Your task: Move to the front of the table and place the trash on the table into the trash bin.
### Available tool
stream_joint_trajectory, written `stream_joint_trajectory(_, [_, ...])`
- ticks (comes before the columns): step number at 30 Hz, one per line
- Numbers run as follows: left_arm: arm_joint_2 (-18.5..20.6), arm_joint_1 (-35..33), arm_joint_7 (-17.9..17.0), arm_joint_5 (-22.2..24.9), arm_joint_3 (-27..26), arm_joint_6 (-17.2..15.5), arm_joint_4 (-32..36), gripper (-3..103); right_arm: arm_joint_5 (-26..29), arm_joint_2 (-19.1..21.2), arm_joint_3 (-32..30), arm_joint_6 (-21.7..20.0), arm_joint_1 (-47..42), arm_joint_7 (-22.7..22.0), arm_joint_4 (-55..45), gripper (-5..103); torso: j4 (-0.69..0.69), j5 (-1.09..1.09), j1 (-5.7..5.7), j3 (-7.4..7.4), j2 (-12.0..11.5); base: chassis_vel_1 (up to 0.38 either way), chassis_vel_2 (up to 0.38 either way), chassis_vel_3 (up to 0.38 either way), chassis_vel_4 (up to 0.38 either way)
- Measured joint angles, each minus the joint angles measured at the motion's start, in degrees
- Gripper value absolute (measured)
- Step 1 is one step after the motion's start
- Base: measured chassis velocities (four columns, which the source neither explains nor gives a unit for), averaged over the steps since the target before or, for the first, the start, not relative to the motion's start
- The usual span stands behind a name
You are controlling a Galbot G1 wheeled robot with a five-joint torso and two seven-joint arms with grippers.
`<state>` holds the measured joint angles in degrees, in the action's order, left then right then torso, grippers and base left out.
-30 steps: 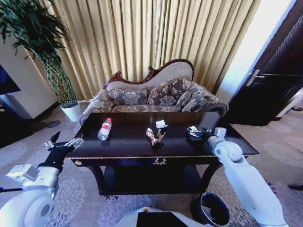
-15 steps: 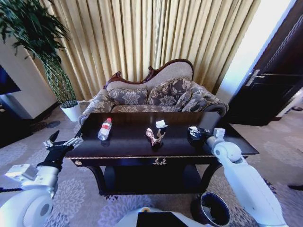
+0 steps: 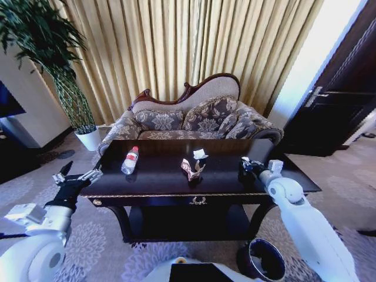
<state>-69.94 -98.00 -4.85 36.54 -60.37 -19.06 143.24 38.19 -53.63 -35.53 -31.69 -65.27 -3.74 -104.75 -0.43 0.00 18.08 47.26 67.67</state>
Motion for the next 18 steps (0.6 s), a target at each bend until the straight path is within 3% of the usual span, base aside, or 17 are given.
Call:
stream_joint_trajectory(11, [0.07,0.0,-0.02,-0.01,0.02,0.09,0.0,100,-0.01,-0.06,-0.79,0.36,-0.95,0.03,-0.68,3,0.0,0.0,0.0,0.0,0.0,0.0,0.0,0.0,0.0])
stream_joint_trajectory(18, [0.12,0.01,-0.03,-0.01,0.02,0.26,0.0,100,2.39,0.11,-4.51,3.03,-3.62,1.12,-5.81,3,0.02,0.0,0.0,0.0,0.0,0.0,0.0,0.0,0.0])
